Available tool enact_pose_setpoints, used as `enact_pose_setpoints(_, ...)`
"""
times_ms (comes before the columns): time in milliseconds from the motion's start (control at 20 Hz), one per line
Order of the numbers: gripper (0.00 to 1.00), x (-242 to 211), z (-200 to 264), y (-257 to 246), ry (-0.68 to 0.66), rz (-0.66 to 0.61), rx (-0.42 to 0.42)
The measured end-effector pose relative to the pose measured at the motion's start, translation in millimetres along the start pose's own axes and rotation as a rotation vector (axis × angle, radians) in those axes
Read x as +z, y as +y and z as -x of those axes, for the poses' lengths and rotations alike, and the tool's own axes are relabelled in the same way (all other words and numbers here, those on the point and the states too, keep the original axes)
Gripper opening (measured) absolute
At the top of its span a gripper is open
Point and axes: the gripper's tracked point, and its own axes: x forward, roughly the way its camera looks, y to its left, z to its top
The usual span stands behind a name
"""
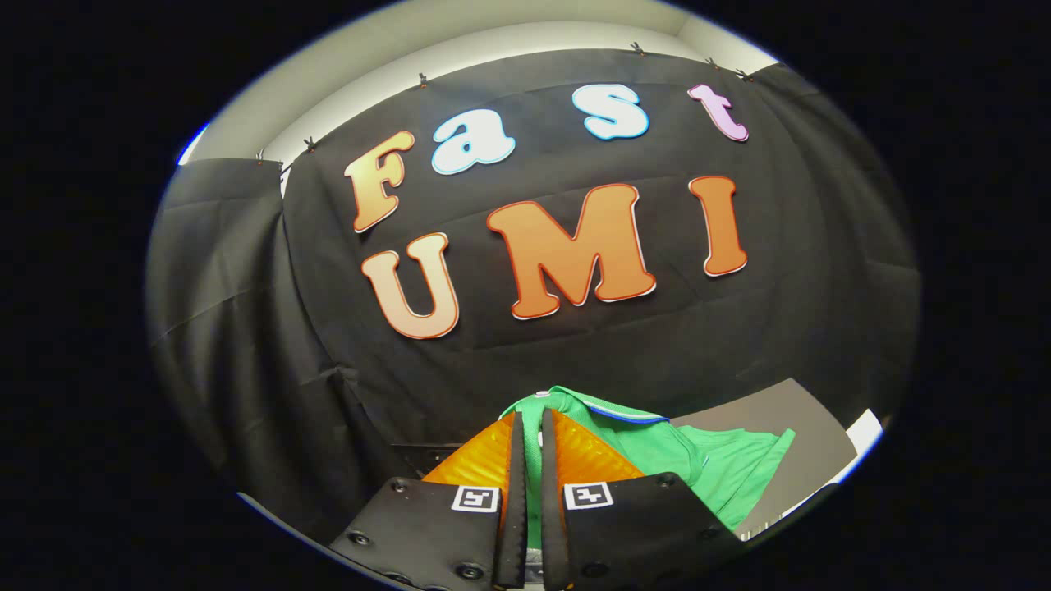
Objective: Put the clothes into the washing machine and then close the washing machine lid.
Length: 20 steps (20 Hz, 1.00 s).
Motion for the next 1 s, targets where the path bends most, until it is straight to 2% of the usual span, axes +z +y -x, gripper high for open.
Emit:
enact_pose_setpoints(350,0.15,-27,-27,60,0.037,0.013,0.079)
enact_pose_setpoints(1000,0.16,-78,-78,141,0.102,0.029,0.226)
